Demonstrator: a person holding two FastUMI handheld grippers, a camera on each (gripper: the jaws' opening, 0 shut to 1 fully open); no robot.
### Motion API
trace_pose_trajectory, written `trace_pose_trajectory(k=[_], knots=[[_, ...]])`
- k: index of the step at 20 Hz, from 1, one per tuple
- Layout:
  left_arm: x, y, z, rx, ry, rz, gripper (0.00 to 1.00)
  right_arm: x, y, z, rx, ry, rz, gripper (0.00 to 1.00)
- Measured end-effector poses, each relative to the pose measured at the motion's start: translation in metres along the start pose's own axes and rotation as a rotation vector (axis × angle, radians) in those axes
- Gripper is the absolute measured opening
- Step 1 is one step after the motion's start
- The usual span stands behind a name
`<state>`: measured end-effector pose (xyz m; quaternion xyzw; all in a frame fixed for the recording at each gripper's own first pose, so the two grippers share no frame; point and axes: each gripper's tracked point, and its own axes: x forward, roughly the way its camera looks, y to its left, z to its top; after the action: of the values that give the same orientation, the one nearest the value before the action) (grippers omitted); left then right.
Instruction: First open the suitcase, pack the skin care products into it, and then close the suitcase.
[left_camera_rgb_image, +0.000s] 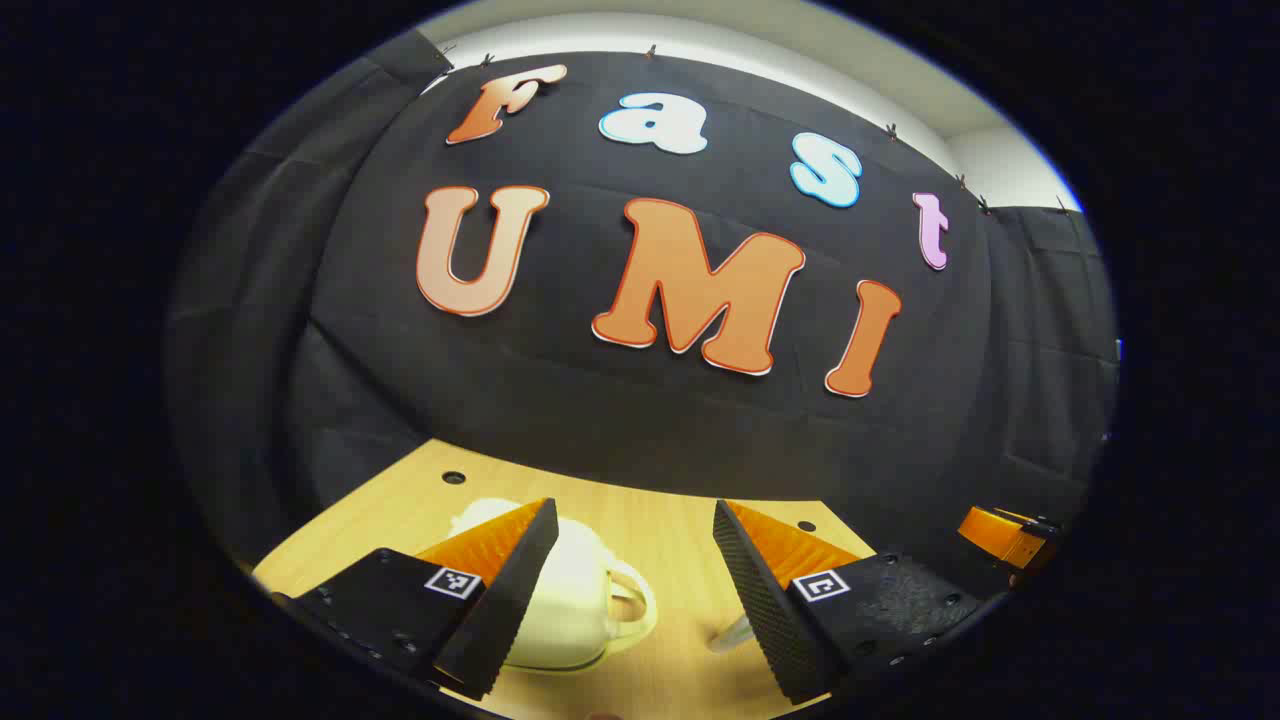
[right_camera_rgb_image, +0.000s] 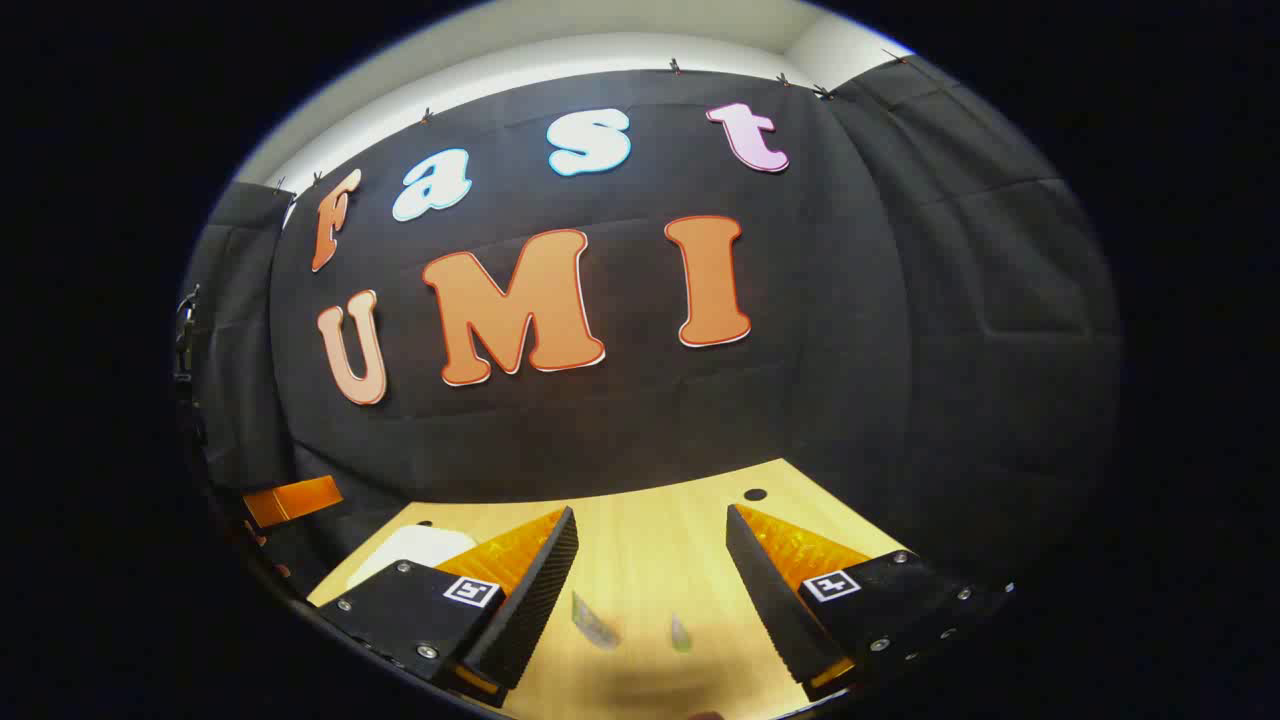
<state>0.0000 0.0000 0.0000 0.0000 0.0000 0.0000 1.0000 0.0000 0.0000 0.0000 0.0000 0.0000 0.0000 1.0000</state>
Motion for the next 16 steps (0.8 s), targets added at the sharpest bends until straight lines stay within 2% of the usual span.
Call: trace_pose_trajectory(k=[2,3,4,8,11,16], knots=[[0.003,-0.009,-0.006,0.015,0.014,0.015,0.97,0.002,-0.011,0.002,-0.021,0.0,0.007,0.94],[0.003,-0.014,-0.005,0.024,0.009,0.024,0.94,0.005,-0.015,0.005,-0.032,-0.002,0.016,0.94],[0.003,-0.02,-0.003,0.03,0.003,0.034,0.97,0.009,-0.018,0.006,-0.041,-0.003,0.029,0.95],[-0.002,-0.033,0.0,0.039,-0.011,0.104,0.97,0.026,-0.028,0.013,-0.049,-0.002,0.104,0.94],[-0.013,-0.038,-0.004,0.019,-0.022,0.184,0.97,0.039,-0.034,0.014,-0.063,0.01,0.164,0.94],[-0.028,-0.05,-0.005,-0.01,-0.055,0.23,0.96,0.049,-0.037,0.017,-0.088,0.001,0.244,0.95]])
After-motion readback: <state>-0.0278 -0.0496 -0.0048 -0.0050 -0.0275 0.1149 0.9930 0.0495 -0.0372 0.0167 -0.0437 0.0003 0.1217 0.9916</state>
